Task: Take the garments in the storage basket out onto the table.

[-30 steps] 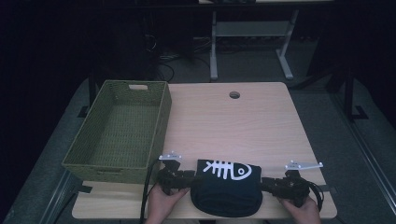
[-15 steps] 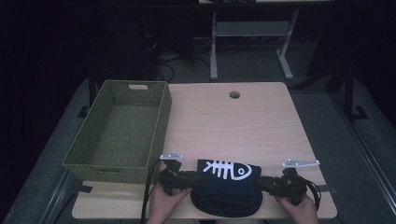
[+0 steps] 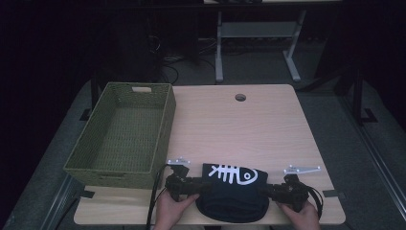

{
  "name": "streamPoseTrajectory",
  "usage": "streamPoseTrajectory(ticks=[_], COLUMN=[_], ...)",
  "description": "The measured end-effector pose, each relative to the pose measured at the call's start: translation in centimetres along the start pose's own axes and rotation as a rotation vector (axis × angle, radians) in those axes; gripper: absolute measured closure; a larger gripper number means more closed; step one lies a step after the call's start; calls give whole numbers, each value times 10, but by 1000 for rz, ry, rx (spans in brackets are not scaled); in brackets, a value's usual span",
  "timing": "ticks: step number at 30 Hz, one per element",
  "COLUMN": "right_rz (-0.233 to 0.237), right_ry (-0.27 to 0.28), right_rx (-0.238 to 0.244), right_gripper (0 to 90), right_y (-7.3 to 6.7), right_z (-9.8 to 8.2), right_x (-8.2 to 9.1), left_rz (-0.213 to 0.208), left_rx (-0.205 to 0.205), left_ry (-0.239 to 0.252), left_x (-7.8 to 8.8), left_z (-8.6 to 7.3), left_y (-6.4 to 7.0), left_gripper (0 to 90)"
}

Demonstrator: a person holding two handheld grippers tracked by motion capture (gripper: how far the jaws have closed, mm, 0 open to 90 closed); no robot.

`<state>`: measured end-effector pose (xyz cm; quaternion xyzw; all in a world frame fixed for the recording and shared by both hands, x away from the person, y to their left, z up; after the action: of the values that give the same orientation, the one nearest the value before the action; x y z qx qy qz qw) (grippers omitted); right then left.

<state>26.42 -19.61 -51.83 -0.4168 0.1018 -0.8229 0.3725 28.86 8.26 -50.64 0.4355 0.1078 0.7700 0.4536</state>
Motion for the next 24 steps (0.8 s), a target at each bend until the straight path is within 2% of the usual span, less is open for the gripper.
streamPoseTrajectory(ticks=[8, 16, 18, 24], right_rz=[6, 19, 33, 35], right_ry=[-1, 3, 14, 26], right_rx=[2, -4, -9, -3], right_gripper=[754, 783, 786, 790], right_y=[-2, -4, -4, -8], right_z=[0, 4, 7, 16], right_x=[-1, 3, 5, 8], left_rz=[0, 7, 4, 6], left_rx=[-11, -33, -32, -32], left_ry=[-1, 18, 23, 23], left_x=[-2, 4, 6, 7], left_z=[1, 5, 8, 11], left_y=[2, 5, 6, 6], left_gripper=[669, 773, 789, 794])
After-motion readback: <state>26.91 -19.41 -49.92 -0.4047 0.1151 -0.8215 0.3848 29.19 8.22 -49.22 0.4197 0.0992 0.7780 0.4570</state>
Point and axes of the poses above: each handheld gripper's, and its own axes: x roughly backward along the jaws, z roughly out of its top, y roughly to its right, the point moved 6 cm from there along -x, roughly forward along the jaws, and after that the axes turned 3 degrees about -z, right-handed, at the moved point
